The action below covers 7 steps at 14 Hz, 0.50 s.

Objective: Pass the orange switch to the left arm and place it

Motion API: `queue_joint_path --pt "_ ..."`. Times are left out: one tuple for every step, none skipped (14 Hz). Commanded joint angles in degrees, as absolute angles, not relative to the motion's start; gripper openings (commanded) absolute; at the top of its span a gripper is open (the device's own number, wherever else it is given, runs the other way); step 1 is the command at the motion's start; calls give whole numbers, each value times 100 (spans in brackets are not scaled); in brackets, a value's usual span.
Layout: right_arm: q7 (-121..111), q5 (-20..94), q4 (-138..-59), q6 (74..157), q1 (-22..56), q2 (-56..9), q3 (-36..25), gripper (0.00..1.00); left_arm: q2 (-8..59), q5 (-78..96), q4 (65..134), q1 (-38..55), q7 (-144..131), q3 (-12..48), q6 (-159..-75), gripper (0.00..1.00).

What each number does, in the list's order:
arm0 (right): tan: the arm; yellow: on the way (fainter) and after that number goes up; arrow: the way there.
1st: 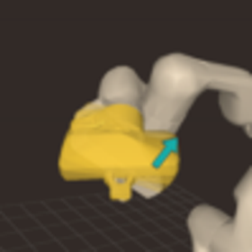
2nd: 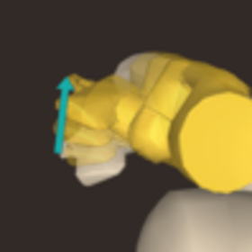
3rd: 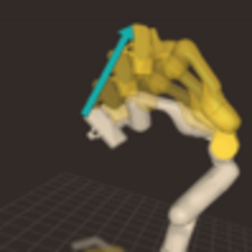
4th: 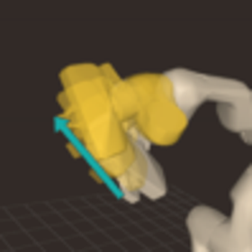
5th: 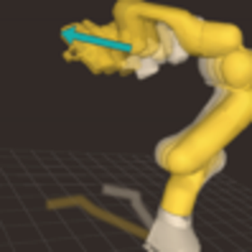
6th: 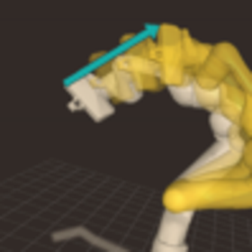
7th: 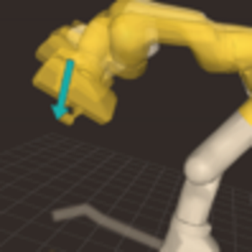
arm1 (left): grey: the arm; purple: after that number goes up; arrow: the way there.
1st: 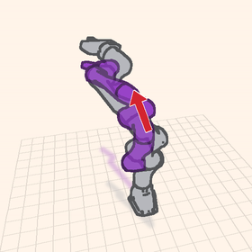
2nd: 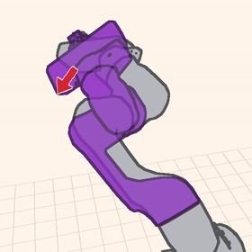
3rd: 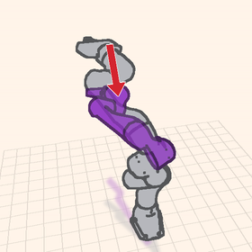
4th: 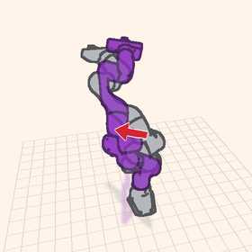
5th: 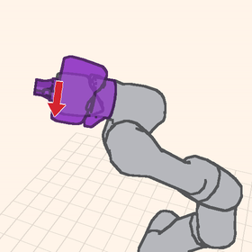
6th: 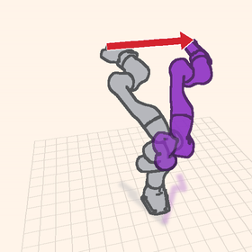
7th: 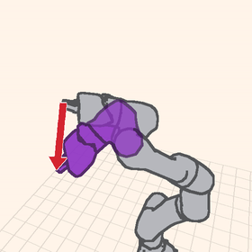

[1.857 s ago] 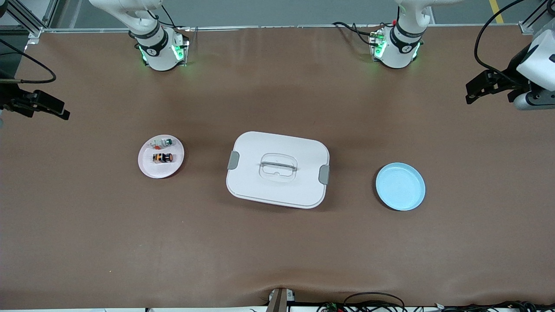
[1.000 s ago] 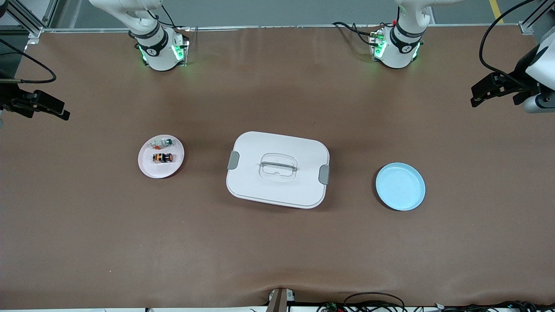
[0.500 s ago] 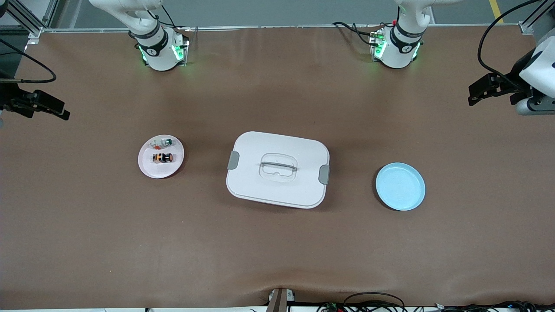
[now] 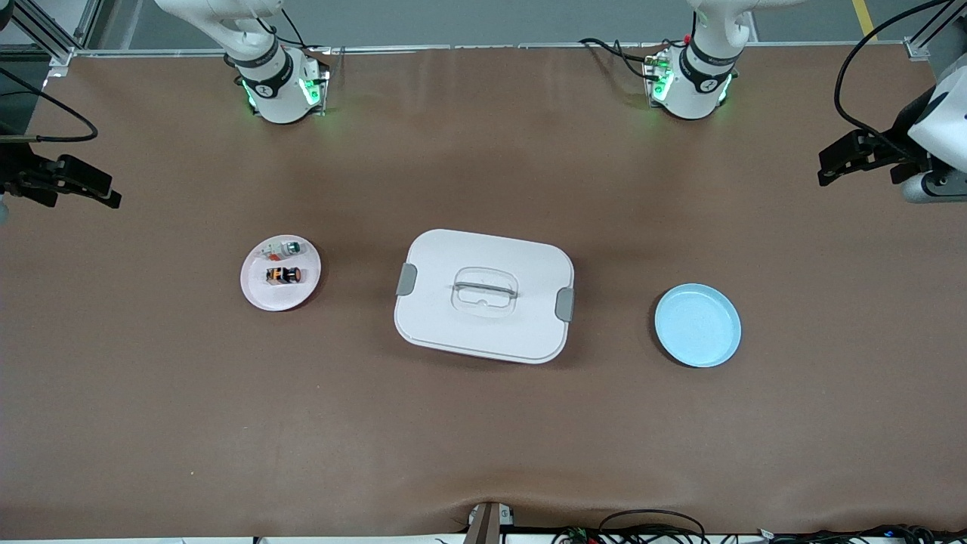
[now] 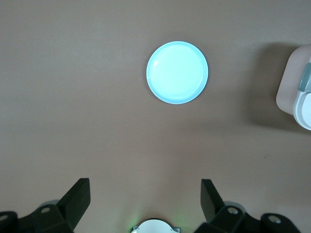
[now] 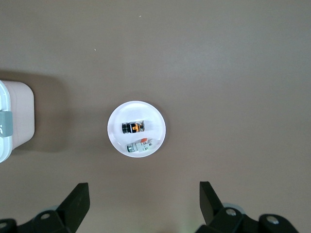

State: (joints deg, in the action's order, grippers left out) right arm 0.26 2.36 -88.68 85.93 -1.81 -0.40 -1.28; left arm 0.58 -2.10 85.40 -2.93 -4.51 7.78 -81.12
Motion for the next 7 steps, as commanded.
queue_joint_path --pt "9 211 -8877 8605 -255 44 -62 100 -61 -308 8683 -325 -334 800 -8252 100" --pt "9 202 -8877 8604 -264 44 -62 100 -149 -308 8866 -334 -343 800 -8401 100" --pt "9 202 -8877 8604 -255 44 -70 100 -228 -308 9007 -351 -343 791 -8533 100" --pt "9 202 -8877 8596 -264 44 -70 100 -220 -308 9026 -360 -343 800 -8569 100" --pt "9 202 -8877 8561 -272 44 -79 100 -202 -308 9009 -352 -343 791 -8587 100" --pt "9 202 -8877 8587 -272 44 -70 100 -193 -308 8983 -352 -343 791 -8587 100" --pt "17 211 -8877 8613 -272 44 -62 100 -193 -308 8974 -352 -343 800 -8587 100"
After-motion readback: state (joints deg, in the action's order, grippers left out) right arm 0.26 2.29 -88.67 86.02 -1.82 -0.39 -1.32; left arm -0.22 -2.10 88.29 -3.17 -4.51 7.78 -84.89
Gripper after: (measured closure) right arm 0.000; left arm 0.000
